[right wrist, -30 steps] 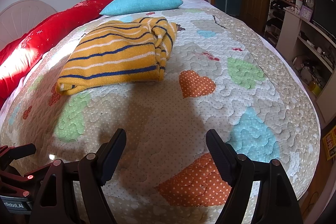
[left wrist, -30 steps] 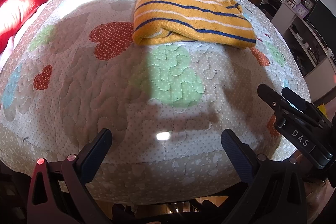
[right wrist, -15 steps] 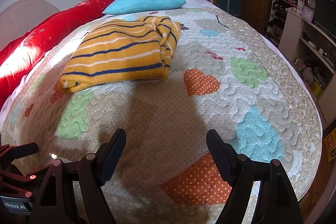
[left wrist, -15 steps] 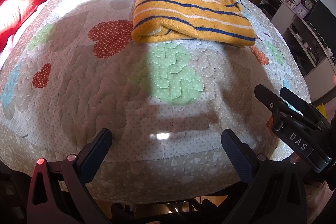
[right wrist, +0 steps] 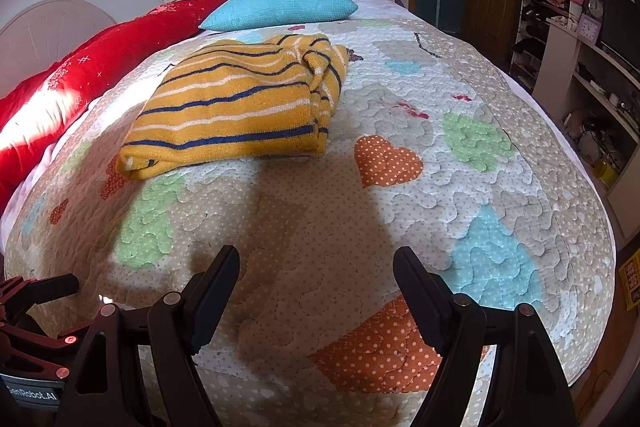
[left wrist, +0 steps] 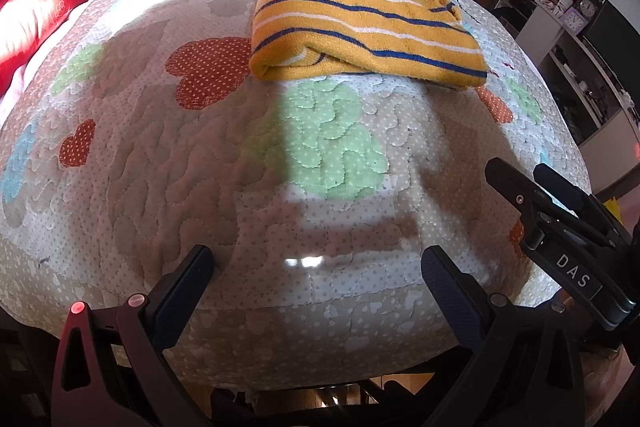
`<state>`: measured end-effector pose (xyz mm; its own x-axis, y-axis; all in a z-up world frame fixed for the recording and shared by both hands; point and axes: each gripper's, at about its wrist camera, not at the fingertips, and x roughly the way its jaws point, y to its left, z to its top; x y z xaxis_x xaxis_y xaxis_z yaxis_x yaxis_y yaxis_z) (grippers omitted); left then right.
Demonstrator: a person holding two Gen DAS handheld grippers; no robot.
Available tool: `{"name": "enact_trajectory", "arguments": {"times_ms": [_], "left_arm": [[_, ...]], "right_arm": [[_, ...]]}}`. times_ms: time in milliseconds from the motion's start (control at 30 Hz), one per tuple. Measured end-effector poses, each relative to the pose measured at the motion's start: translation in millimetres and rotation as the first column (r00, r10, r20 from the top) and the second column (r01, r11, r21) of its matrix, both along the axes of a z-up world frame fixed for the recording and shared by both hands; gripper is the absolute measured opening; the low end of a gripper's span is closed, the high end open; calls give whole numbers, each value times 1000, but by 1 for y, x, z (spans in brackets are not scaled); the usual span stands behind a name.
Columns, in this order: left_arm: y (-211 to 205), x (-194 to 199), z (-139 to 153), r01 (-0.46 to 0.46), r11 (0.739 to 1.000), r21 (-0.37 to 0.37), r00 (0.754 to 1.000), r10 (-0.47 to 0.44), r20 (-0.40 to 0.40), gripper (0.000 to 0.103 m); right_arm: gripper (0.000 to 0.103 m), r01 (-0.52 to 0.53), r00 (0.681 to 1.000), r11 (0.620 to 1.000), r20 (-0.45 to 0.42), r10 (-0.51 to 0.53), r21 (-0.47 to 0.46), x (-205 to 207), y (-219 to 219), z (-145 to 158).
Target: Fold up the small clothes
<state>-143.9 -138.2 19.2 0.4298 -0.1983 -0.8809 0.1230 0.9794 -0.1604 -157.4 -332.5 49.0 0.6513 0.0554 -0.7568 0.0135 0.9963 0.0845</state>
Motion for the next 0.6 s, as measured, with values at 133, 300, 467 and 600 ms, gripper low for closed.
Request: {"name": "enact_trajectory", "arguments": {"times_ms": [133, 300, 467, 600], "left_arm": [[4, 2, 1, -12, 1000, -7, 1000, 12, 5, 103], [7, 3, 1, -12, 1000, -15, 1000, 12, 10, 103], [8, 5, 4, 4, 999, -35, 1000, -3, 24, 103], [8, 5, 7, 11, 999, -39, 999, -9, 37, 103]], "right_arm": [[83, -5, 1000, 1000, 3, 5, -1, 1, 2, 1], [84, -16, 1000, 1000, 6, 16, 3, 3, 5, 3], [84, -38, 999, 999, 2, 38, -3, 6, 12, 4], [84, -46, 999, 999, -4, 46, -16, 7, 17, 4]]}}
